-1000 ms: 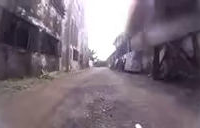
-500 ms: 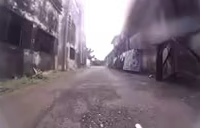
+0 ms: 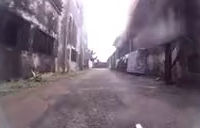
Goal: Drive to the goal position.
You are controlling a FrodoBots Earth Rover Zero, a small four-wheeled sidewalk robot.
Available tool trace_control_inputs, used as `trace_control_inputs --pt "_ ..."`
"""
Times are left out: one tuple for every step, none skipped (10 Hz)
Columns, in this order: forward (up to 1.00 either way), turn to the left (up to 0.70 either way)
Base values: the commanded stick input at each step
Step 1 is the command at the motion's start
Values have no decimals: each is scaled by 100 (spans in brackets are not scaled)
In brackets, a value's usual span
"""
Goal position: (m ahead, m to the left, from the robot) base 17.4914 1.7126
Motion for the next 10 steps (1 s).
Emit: trace_control_inputs --pt "70 0" --pt "70 0" --pt "70 0" --pt "70 0" --pt "70 0" --pt "70 0" --pt "70 0" --pt "70 0" --pt "70 0" --pt "70 0"
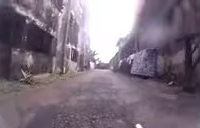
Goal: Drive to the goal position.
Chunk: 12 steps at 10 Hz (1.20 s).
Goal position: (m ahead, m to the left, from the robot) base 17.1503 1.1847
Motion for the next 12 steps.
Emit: trace_control_inputs --pt "70 0" --pt "70 0" --pt "70 0" --pt "70 0" --pt "70 0" --pt "70 0" --pt "70 0" --pt "70 0" --pt "70 0" --pt "70 0" --pt "70 0" --pt "70 0"
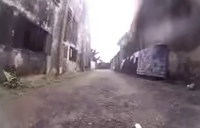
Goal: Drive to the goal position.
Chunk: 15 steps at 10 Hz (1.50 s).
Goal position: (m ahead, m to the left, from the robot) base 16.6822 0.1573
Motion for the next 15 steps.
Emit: trace_control_inputs --pt "70 0" --pt "70 0" --pt "70 0" --pt "70 0" --pt "70 0" --pt "70 0" --pt "70 0" --pt "70 0" --pt "70 0" --pt "70 0" --pt "70 0" --pt "70 0" --pt "70 0" --pt "70 0" --pt "70 0"
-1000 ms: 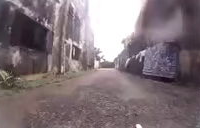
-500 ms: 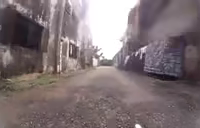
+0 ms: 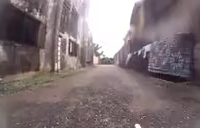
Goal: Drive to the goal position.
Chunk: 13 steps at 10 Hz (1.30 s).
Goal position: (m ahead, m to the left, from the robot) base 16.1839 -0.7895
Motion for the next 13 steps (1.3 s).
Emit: trace_control_inputs --pt "70 0" --pt "70 0" --pt "70 0" --pt "70 0" --pt "70 0" --pt "70 0" --pt "70 0" --pt "70 -13" --pt "70 -35" --pt "70 -35" --pt "70 -21" --pt "70 0" --pt "70 0"
